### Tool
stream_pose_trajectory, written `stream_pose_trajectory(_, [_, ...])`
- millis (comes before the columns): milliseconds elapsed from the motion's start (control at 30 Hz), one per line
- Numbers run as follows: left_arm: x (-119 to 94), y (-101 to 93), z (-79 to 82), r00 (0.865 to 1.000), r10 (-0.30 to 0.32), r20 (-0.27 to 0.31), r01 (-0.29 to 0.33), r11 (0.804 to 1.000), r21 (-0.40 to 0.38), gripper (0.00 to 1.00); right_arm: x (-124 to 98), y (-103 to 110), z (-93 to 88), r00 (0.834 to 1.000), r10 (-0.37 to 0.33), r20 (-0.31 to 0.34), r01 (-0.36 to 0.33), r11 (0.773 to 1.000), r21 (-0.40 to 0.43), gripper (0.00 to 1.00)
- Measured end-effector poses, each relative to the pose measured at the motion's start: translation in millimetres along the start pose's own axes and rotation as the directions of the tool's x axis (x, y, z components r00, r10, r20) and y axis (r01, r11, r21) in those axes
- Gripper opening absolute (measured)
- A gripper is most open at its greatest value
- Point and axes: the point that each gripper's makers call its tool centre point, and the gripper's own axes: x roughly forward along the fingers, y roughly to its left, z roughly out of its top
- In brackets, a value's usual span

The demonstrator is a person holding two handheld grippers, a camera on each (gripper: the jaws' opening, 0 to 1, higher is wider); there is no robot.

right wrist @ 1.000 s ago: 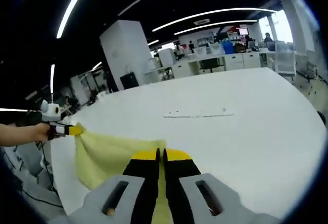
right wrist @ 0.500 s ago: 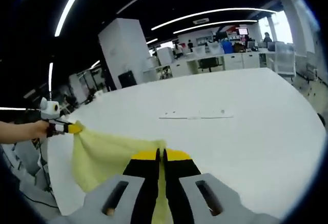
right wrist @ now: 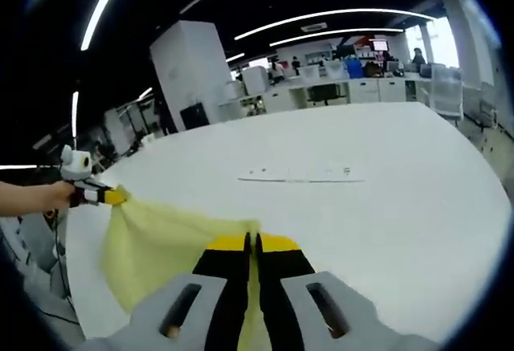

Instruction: Fold the garment on the visible template until the final outline fits inside the template.

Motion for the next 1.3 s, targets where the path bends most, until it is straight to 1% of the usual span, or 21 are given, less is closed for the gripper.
stream_pose_trajectory(267, [18,10.5,-4.7,1.0,-0.004,-0.027,0.004,1.0,-0.017,0.0,17,-14,-10.9,0.999,-0.011,-0.031,0.011,1.0,0.001,0.03])
stream_pose_trajectory(533, [32,20.7,-16.9,0.998,-0.004,-0.063,0.002,0.999,-0.043,0.0,32,-22,-22.9,0.998,-0.014,-0.063,0.015,1.0,0.002,0.03])
stream_pose_trajectory(700, [41,28.4,-29.3,0.996,-0.006,-0.092,0.001,0.999,-0.053,0.0,43,-29,-37.2,0.995,-0.021,-0.099,0.022,1.0,0.01,0.03])
stream_pose_trajectory(833, [46,31.3,-33.7,0.995,-0.002,-0.103,-0.003,0.999,-0.053,0.0,48,-32,-42.4,0.993,-0.028,-0.11,0.029,0.999,0.013,0.03])
stream_pose_trajectory(1033, [52,34.7,-41.2,0.993,0.002,-0.12,-0.009,0.998,-0.06,0.0,51,-35,-49.6,0.991,-0.032,-0.129,0.035,0.999,0.015,0.03])
stream_pose_trajectory(1200, [57,36.7,-47.4,0.991,0.012,-0.132,-0.021,0.998,-0.064,0.0,52,-36,-58.4,0.988,-0.042,-0.15,0.041,0.999,-0.01,0.03])
stream_pose_trajectory(1300, [59,38.2,-50.8,0.99,0.018,-0.141,-0.028,0.997,-0.067,0.0,54,-38,-63.4,0.986,-0.047,-0.158,0.047,0.999,-0.003,0.03])
